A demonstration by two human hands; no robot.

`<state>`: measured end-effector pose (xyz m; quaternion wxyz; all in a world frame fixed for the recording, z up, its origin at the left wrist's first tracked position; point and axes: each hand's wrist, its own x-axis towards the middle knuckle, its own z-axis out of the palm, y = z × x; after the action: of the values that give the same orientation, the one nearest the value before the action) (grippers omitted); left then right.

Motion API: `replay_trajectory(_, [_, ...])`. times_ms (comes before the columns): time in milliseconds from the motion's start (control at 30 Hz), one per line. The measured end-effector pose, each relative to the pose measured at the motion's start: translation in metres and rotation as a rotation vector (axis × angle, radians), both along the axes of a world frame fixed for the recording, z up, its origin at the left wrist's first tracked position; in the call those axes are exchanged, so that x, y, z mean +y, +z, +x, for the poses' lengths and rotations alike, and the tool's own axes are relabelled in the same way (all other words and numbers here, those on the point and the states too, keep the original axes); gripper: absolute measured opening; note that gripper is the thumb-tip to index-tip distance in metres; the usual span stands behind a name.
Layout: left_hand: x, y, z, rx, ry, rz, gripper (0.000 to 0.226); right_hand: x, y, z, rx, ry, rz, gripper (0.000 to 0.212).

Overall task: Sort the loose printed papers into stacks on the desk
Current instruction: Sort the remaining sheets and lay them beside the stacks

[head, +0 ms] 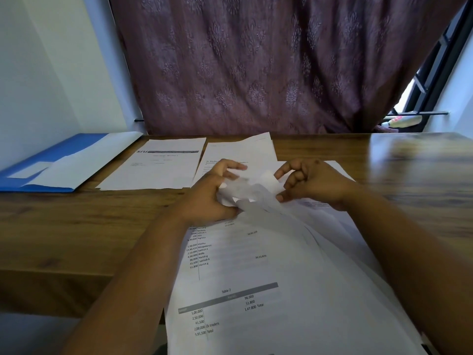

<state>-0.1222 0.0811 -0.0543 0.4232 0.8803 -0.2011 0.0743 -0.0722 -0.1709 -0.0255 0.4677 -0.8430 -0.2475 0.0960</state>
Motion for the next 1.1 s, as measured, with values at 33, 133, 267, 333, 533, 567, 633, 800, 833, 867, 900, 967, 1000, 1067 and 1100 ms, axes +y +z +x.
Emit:
replay_trajectory(33, [-0.002,0.004,-0.002,0.004,-0.005,-0.021,0.059,-0.002,0.004,-0.004,0.106,0.131,0.066,0.028])
replay_trajectory(133, [-0.001,0.004,-0.002,-0.014,-0.040,0.061,0.043,-0.004,0.009,-0.011,0.341,0.380,0.198,0.014])
replay_trajectory(267, [0.000,0.003,-0.004,0.004,-0.030,0.045,0.037,-0.006,0.002,0.010,0.128,-0.128,0.241,0.017])
replay_trajectory(333, [-0.003,0.006,-0.006,0.023,-0.061,0.042,0.037,-0.009,-0.007,0.019,-0.012,-0.236,0.035,0.012])
replay_trajectory(533, [-0.001,0.004,-0.003,0.001,-0.056,0.095,0.038,-0.001,-0.012,0.013,-0.025,-0.191,-0.301,0.045])
replay_trajectory(567, [-0.002,0.004,-0.004,-0.008,-0.044,0.084,0.036,-0.001,-0.009,0.010,0.013,-0.148,-0.228,0.045])
replay_trajectory(633, [-0.003,0.005,-0.006,-0.012,0.047,0.081,0.049,-0.004,-0.006,0.007,0.067,-0.033,-0.079,0.035])
replay_trajectory(800, [-0.008,0.008,-0.011,0.128,0.143,0.035,0.052,-0.013,-0.001,0.007,0.352,0.272,0.231,0.041])
replay_trajectory(833, [-0.008,0.007,-0.010,0.120,0.142,0.043,0.051,-0.013,0.000,0.006,0.453,0.302,0.263,0.057])
replay_trajectory(867, [-0.009,0.007,-0.010,0.106,0.146,0.042,0.052,-0.015,0.000,0.004,0.539,0.326,0.280,0.069])
replay_trajectory(900, [-0.008,0.006,-0.009,0.094,0.156,0.034,0.054,-0.018,0.000,0.001,0.585,0.345,0.266,0.073])
replay_trajectory(967, [-0.007,0.007,-0.009,0.086,0.207,0.010,0.061,-0.020,0.005,-0.011,0.540,0.356,0.111,0.060])
replay_trajectory(1000, [-0.008,0.009,-0.010,0.081,0.239,-0.006,0.065,-0.022,0.008,-0.018,0.476,0.334,0.009,0.051])
replay_trajectory(1067, [-0.009,0.011,-0.011,0.090,0.261,-0.062,0.070,-0.025,0.010,-0.034,0.358,0.209,-0.112,0.036])
replay_trajectory(1100, [-0.010,0.011,-0.011,0.096,0.259,-0.102,0.071,-0.025,0.009,-0.041,0.315,0.140,-0.131,0.027])
